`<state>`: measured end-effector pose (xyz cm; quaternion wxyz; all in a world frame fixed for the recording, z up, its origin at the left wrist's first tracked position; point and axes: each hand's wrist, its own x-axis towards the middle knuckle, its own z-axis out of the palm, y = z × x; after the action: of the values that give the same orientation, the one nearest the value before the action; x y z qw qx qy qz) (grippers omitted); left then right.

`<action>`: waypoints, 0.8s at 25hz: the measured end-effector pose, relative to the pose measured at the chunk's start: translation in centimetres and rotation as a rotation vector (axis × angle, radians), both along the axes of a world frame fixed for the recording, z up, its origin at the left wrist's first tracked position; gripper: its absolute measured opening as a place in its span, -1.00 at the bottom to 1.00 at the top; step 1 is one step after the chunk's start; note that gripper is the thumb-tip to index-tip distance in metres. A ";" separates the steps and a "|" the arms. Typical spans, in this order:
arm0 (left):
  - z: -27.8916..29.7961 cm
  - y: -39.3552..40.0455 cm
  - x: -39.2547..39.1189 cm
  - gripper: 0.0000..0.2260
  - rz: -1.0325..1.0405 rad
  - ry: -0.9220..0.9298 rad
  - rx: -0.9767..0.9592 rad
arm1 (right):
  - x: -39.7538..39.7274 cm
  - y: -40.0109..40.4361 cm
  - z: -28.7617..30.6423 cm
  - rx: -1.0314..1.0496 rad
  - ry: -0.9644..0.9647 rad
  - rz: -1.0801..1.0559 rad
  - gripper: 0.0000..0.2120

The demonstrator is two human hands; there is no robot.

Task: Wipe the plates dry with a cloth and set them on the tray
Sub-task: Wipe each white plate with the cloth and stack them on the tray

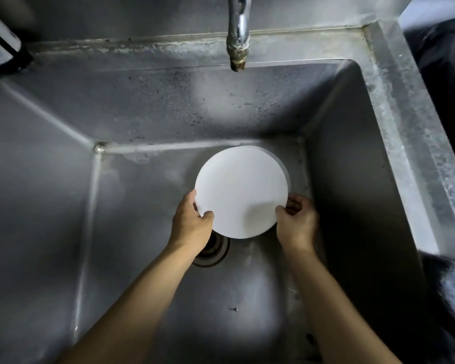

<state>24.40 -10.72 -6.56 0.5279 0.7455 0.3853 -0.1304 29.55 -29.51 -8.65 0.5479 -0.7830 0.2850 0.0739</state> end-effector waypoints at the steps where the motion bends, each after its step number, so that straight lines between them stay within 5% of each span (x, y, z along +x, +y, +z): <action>1: 0.6 0.1 -1.1 -0.46 0.036 -0.030 -0.012 | -0.8 0.0 0.9 0.019 -0.011 0.009 -0.73; 11: 8.4 0.8 -12.1 -0.67 0.519 -0.054 -0.144 | -7.8 1.5 11.7 -0.108 0.133 0.441 -0.91; 15: 10.8 0.7 -15.0 -0.79 0.739 0.094 -0.336 | -7.7 3.0 14.2 -0.250 0.368 0.550 -0.76; 20: 12.5 1.0 -16.6 -0.76 0.690 0.023 -0.228 | -9.5 3.4 15.7 -0.215 0.283 0.581 -0.79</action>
<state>7.82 -9.72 5.97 0.6162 0.5064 0.6032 0.0050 20.08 -26.12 7.07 0.3734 -0.8667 0.1292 0.3045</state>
